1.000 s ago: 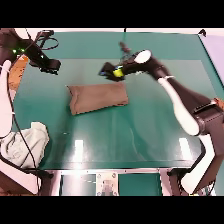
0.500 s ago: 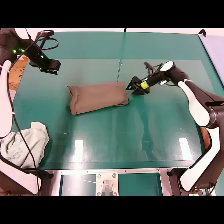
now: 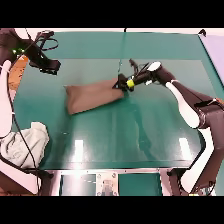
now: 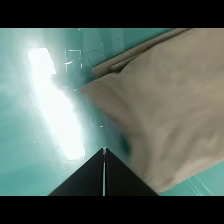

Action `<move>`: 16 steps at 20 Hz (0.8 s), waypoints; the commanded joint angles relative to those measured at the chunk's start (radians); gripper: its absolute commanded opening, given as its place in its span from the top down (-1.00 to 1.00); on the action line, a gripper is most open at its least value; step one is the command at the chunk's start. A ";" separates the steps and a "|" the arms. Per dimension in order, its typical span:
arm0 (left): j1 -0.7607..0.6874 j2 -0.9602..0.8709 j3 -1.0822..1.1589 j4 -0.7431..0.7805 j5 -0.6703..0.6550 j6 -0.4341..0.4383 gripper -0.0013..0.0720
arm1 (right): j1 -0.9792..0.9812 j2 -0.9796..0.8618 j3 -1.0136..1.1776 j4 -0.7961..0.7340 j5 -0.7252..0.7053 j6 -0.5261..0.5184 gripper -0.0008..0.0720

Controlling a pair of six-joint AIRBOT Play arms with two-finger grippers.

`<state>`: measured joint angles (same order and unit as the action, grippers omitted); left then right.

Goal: Fold the shirts.

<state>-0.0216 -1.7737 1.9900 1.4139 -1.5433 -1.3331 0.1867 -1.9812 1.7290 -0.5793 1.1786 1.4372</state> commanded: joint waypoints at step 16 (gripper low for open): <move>0.001 0.000 0.000 -0.018 -0.038 -0.024 0.90 | -1.119 0.399 0.208 -0.203 0.279 0.234 0.93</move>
<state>-0.0216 -1.7737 1.9900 1.4036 -1.5814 -1.3430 -0.7723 -1.6016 1.9366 -0.6918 1.3872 1.6135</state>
